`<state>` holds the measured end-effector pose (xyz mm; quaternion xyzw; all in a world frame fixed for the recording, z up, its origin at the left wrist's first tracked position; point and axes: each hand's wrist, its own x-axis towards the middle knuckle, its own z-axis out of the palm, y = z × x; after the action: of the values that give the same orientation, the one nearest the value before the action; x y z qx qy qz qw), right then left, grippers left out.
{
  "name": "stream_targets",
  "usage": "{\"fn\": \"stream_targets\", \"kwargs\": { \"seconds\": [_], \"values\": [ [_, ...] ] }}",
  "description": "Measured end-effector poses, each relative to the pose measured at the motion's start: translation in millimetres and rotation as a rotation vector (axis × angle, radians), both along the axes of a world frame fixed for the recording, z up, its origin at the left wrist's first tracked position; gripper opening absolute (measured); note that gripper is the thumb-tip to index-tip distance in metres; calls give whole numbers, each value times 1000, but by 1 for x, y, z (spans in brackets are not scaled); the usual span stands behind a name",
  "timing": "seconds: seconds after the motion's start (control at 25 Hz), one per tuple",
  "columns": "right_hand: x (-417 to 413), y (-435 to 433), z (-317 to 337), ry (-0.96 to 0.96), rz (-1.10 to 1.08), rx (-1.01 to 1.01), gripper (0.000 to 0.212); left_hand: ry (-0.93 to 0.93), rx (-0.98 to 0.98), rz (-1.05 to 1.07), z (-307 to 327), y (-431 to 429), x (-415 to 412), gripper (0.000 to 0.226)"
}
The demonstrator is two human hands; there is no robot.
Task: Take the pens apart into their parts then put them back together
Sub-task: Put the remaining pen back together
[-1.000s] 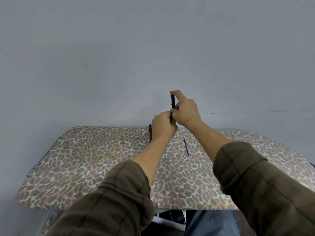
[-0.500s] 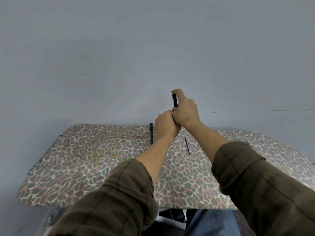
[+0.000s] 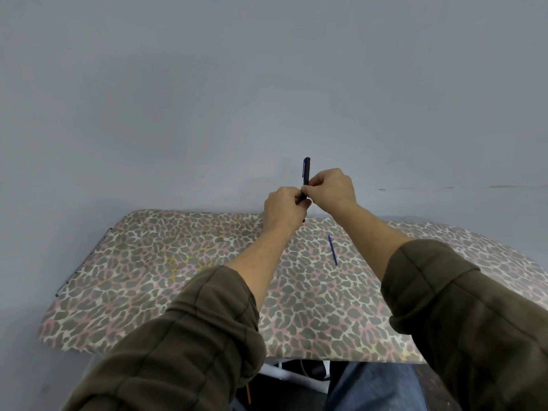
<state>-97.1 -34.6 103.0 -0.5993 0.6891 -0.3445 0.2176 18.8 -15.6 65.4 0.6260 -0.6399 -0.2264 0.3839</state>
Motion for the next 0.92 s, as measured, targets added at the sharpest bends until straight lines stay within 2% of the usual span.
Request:
{"fn": "stream_targets", "kwargs": {
  "seconds": [0.12, 0.28, 0.4, 0.52, 0.72, 0.92],
  "values": [
    [1, -6, -8, 12, -24, 47, 7, 16, 60, -36, -7, -4, 3, 26],
    [-4, -24, -20, 13, -89, 127, 12, -34, 82, 30, -24, -10, 17, 43],
    [-5, -38, -36, 62, -98, 220, 16, -9, 75, 143, -36, -17, 37, 26],
    [4, -45, -55, 147, -67, 311, 5, -10, 65, 187, -45, -25, 49, 23],
    [14, -61, -87, 212, -56, 384, 29, -22, 90, 206, -63, -36, 59, 22],
    [13, -75, -108, 245, -56, 417, 32, -29, 85, 209, -80, -47, 69, 24]
  ]
}}
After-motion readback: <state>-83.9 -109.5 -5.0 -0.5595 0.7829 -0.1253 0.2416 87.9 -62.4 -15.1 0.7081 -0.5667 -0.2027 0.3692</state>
